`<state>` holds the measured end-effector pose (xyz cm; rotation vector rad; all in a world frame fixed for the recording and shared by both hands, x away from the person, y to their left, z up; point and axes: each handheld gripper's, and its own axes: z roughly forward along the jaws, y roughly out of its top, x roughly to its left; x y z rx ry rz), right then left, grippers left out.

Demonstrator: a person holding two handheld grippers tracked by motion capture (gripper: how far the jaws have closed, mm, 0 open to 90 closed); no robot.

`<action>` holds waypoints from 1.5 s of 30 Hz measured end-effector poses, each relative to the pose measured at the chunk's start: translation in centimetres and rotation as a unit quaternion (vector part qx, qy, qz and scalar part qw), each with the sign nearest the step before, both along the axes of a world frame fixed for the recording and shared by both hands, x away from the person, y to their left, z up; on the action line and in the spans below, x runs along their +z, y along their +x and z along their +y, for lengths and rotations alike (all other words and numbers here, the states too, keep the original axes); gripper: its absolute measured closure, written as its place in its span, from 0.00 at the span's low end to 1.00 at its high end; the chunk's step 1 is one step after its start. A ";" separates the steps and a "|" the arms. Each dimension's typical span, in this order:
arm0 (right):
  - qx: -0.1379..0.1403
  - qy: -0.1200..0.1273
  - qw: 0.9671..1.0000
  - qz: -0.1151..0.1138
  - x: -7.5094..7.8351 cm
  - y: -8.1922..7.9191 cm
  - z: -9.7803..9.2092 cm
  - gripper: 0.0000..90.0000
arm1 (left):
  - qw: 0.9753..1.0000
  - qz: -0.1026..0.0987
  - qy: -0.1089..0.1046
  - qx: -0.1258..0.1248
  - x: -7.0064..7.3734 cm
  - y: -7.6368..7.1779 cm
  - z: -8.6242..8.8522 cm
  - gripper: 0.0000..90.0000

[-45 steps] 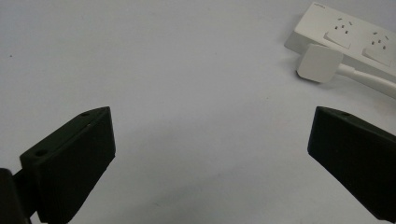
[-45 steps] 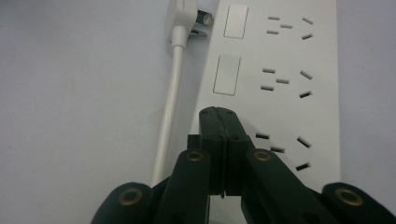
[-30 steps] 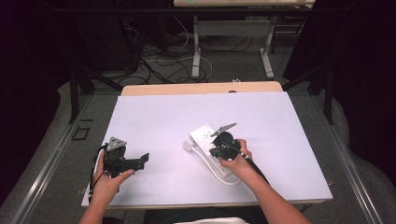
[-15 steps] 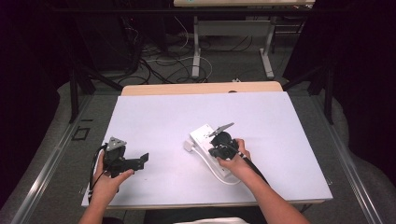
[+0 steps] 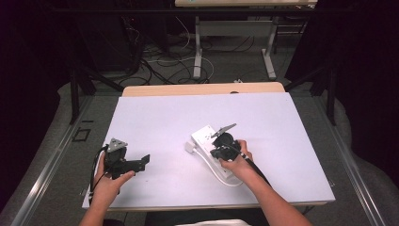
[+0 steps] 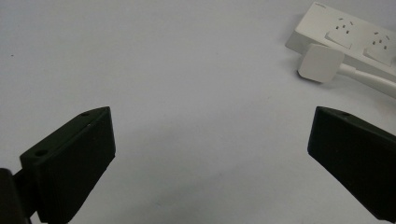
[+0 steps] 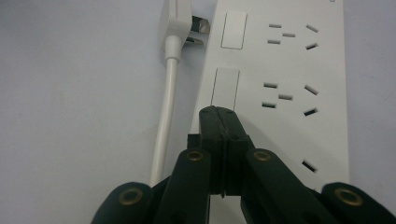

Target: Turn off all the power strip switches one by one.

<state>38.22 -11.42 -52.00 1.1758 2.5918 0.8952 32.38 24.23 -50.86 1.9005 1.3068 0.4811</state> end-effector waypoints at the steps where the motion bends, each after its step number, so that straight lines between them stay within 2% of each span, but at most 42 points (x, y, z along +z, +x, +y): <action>1: 0.005 -0.003 1.000 -0.007 -0.2 0.1 0.0 1.00 | 1.000 0.000 0.000 0.000 0.0 0.0 0.0 0.01; 3: 0.001 0.001 1.000 -0.003 -0.2 0.1 -0.1 1.00 | 1.000 0.000 0.000 0.000 0.0 0.0 0.0 0.01; 5: 0.001 0.013 1.000 -0.014 -0.4 0.1 0.0 1.00 | 1.000 -0.001 0.000 -0.001 0.0 0.0 0.0 0.01; 6: 0.007 -0.015 1.000 0.008 0.1 0.1 -0.1 1.00 | 1.000 -0.001 -0.001 -0.001 0.0 0.0 0.1 0.01; 7: 0.002 -0.001 1.000 -0.003 -0.2 0.1 -0.1 1.00 | 1.000 -0.002 -0.003 0.001 0.0 0.0 0.0 0.01; 17: 0.002 -0.001 1.000 -0.003 -0.1 0.1 0.0 1.00 | 1.000 0.001 -0.005 0.001 0.0 0.0 0.0 0.01; 19: -0.001 0.005 1.000 0.001 -0.2 0.1 0.0 1.00 | 1.000 0.002 -0.004 0.000 -0.1 0.0 0.0 0.01; 23: 0.003 -0.001 1.000 0.008 0.0 0.1 0.1 1.00 | 1.000 0.005 0.000 -0.001 0.0 0.1 0.0 0.01; 24: 0.010 0.002 1.000 -0.003 -0.1 0.2 0.0 1.00 | 1.000 0.006 -0.002 -0.002 0.0 0.1 0.0 0.01; 25: 0.012 -0.006 1.000 0.005 0.0 0.2 0.0 1.00 | 1.000 0.005 -0.001 -0.001 0.0 0.1 0.0 0.01; 26: 0.012 -0.003 1.000 0.003 0.0 0.2 0.1 1.00 | 1.000 0.005 0.000 -0.003 -0.1 0.1 0.1 0.01; 27: 0.004 0.016 1.000 -0.011 -0.3 0.2 0.3 1.00 | 1.000 0.005 -0.001 -0.001 -0.1 0.1 0.1 0.01; 28: 0.004 0.016 1.000 -0.011 -0.3 0.2 0.3 1.00 | 1.000 0.006 -0.002 -0.001 -0.1 0.1 0.1 0.01; 29: 0.002 -0.005 1.000 0.011 0.2 0.2 0.2 1.00 | 1.000 0.005 -0.002 -0.001 0.0 0.1 0.1 0.01; 32: 0.010 -0.005 1.000 0.007 0.4 0.4 0.2 1.00 | 1.000 0.004 -0.006 0.002 0.0 0.1 0.1 0.01; 33: 0.004 0.014 1.000 -0.010 0.1 0.4 0.3 1.00 | 1.000 0.004 -0.005 0.002 0.0 0.1 0.1 0.01; 34: 0.003 -0.004 1.000 0.009 0.6 0.4 0.3 1.00 | 1.000 0.004 -0.005 0.002 0.0 0.1 0.1 0.01; 37: 0.009 -0.003 1.000 0.002 0.9 0.7 0.3 1.00 | 1.000 0.004 -0.005 0.001 -0.1 0.1 0.1 0.01; 41: 0.007 -0.005 1.000 0.007 1.3 0.9 0.5 1.00 | 1.000 0.004 -0.006 0.002 -0.1 0.1 0.1 0.01; 45: 0.006 -0.002 1.000 0.002 1.7 1.3 0.8 1.00 | 1.000 0.004 -0.006 0.003 0.0 0.1 0.1 0.01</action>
